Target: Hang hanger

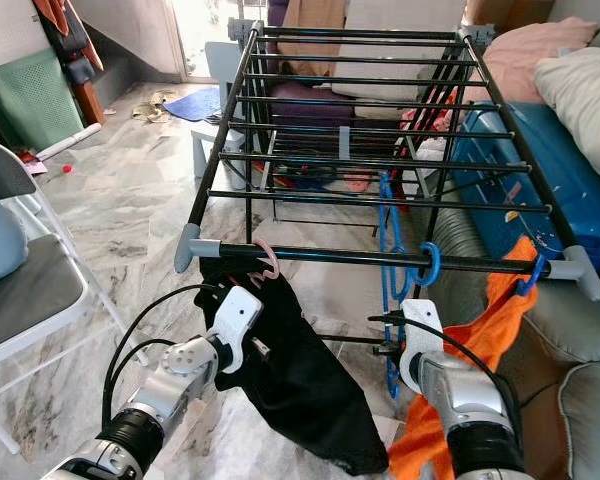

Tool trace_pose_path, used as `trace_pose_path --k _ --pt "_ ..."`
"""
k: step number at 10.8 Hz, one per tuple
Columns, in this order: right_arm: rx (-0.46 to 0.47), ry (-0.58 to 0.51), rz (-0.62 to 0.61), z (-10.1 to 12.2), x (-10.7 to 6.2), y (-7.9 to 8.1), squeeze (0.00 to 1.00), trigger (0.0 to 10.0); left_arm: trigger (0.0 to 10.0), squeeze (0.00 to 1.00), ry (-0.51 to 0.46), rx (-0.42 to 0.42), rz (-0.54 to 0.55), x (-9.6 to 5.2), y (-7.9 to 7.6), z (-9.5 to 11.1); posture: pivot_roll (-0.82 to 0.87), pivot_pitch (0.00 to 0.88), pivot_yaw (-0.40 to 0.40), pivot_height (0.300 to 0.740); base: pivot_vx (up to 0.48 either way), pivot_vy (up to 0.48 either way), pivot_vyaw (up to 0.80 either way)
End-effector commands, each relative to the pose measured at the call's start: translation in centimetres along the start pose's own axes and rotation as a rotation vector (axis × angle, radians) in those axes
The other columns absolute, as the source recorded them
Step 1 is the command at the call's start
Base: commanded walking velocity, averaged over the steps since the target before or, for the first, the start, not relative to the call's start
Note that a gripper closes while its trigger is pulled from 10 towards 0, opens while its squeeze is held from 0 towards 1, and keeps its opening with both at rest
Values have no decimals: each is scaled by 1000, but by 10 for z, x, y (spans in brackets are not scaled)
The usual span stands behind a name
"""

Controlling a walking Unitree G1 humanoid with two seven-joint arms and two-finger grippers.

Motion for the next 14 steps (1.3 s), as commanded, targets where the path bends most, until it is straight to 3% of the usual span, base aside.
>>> trace_pose_path --k 1,5,7,12,14 --pt "-8 6 0 0 0 2 0 10000 10000 0 8 15 1 2 0 3 16 0 -22 740 0 0 0" --pt "-2 45 6 -12 2 2 0 10000 10000 0 18 18 -4 3 -2 1 14 0 -26 740 0 0 0" --pt "9 51 11 -15 2 2 1000 10000 10000 0 20 19 -4 4 -2 1 13 0 -26 740 0 0 0" --pt "6 -64 -52 -5 -15 -5 1000 10000 10000 0 16 17 2 4 -2 1 7 0 -25 740 0 0 0" --pt "-36 -149 -93 -5 -34 -4 1000 10000 10000 0 -17 12 27 1 4 6 -3 0 -16 740 0 0 0"
Point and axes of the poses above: a point about 5 cm out from each wrist's last joint towards the gripper, its own x axis pointing out of the wrist towards the gripper, its own z axis along the axis of the wrist's last joint, y = z × x, the point moved 5 cm from there along x, pointing out of the wrist towards the gripper, and after that the axes turned 8 degrees about -x, right-handed, at the moved point
